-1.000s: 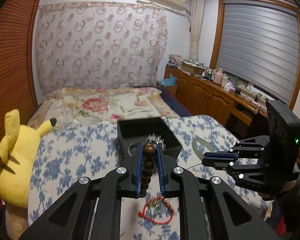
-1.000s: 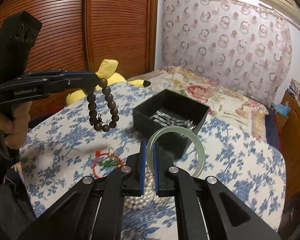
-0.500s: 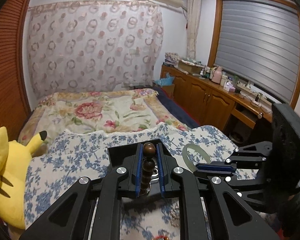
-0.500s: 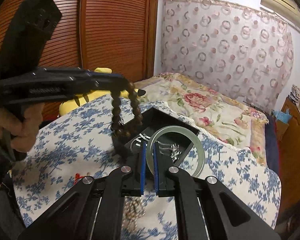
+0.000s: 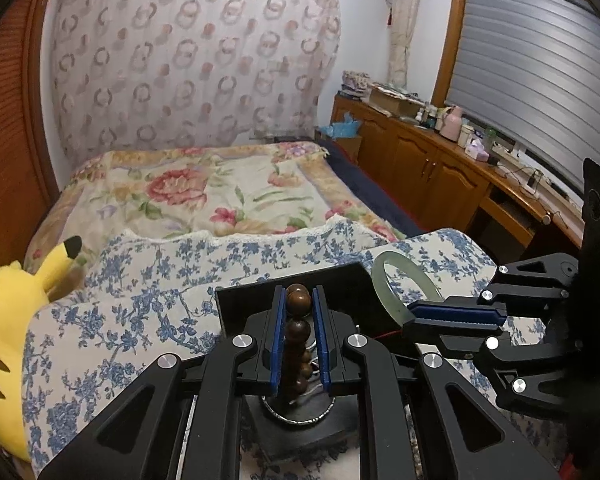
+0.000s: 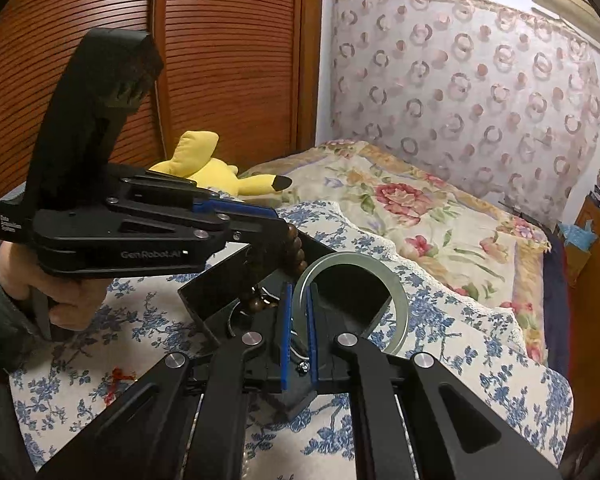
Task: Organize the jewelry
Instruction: 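Lower the bead bracelet and jade bangle into the black box and release, then move the right tool to the pearl strands and close on them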
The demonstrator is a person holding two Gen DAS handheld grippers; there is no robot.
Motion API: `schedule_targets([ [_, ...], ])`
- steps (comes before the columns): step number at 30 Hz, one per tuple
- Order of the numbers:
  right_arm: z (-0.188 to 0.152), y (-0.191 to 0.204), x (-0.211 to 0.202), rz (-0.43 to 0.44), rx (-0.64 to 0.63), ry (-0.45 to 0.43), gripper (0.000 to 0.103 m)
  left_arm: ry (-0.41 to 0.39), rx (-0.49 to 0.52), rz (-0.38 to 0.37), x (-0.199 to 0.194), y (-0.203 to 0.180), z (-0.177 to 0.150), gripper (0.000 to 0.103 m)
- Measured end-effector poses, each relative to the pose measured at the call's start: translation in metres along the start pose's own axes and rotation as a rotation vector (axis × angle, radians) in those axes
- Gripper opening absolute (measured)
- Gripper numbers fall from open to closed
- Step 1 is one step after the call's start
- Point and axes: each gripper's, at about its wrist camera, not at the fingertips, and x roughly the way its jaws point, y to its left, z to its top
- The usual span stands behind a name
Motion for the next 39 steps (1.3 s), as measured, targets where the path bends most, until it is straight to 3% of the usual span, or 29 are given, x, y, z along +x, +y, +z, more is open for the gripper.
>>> schedule_targets([
  [11,0.005,0.002,0.028,0.041,-0.017,0.020,0.008,-0.021,-0.020,0.050,-0.015,0.017,-0.004,0.029],
  [14,0.006,0.004,0.035,0.046,-0.017,0.027,0.008,-0.033,-0.023,0.076,-0.020,0.023,-0.006,0.040],
  [16,0.007,0.006,0.038,0.051,-0.019,0.027,0.008,-0.037,-0.031,0.085,-0.022,0.026,-0.007,0.058],
  [19,0.007,0.009,0.044,0.053,-0.018,0.034,0.008,-0.047,-0.037,0.103,-0.024,0.033,-0.009,0.072],
  [24,0.003,0.007,0.056,0.032,-0.003,0.070,0.008,-0.060,-0.044,0.122,-0.023,0.039,-0.013,0.084],
  [31,0.000,0.003,0.060,0.014,0.021,0.090,0.013,-0.059,-0.046,0.116,-0.021,0.043,-0.017,0.089],
  [39,-0.003,0.000,0.038,-0.006,0.060,0.059,0.016,-0.071,-0.051,0.119,-0.025,0.042,-0.018,0.092],
])
